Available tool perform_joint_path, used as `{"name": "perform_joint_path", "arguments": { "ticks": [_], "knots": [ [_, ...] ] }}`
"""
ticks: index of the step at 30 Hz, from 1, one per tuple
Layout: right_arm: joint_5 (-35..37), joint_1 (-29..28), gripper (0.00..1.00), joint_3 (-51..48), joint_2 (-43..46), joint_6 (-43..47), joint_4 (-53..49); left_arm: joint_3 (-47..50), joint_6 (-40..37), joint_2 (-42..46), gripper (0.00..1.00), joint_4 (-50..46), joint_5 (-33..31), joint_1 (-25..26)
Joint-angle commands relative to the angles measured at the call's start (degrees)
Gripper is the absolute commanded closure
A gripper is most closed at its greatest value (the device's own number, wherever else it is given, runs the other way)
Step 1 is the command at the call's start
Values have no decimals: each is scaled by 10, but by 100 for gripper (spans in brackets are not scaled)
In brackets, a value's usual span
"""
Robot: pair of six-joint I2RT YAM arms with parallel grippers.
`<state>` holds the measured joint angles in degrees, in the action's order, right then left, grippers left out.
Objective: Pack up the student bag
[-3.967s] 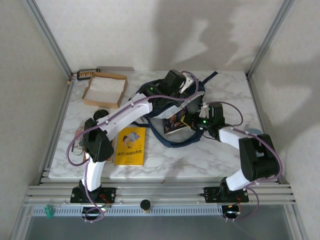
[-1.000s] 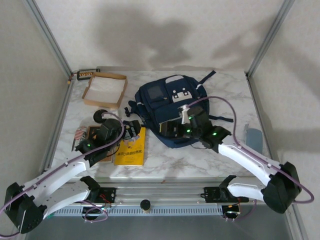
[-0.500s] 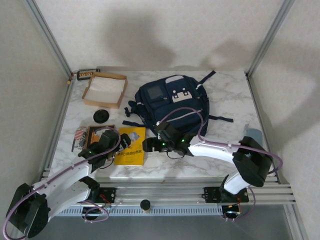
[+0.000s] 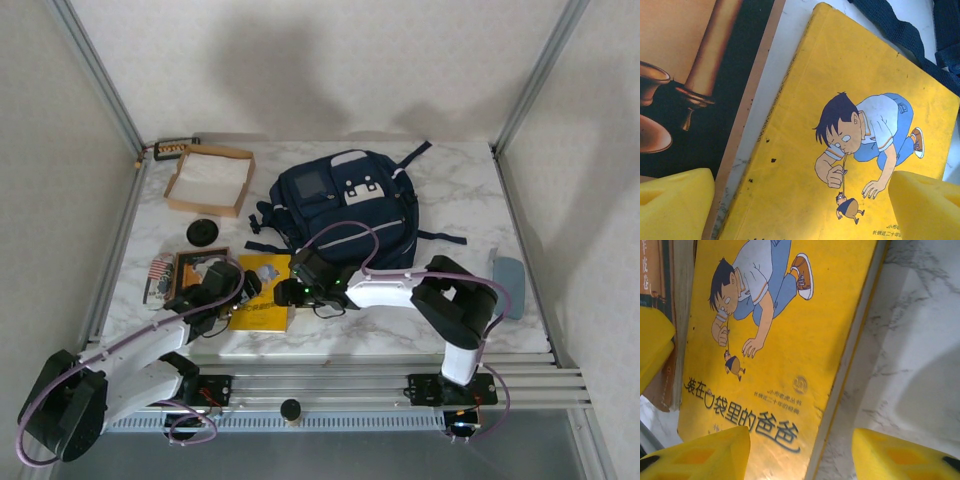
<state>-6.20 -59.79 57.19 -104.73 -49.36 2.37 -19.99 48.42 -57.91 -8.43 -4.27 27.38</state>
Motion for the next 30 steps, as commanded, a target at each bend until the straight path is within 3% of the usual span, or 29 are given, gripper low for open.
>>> {"name": "perform_joint_path", "arguments": {
  "ticks": [1, 10, 30],
  "knots": [
    [2, -6, 46, 24, -24, -10, 6, 19, 4, -17, 11, 1, 38, -2],
    [-31, -7, 56, 49, -57, -16, 23, 29, 1, -24, 15, 8, 40, -2],
    [-35, -7, 87, 49, -12, 3, 33, 29, 0, -31, 18, 9, 33, -2]
  ]
}}
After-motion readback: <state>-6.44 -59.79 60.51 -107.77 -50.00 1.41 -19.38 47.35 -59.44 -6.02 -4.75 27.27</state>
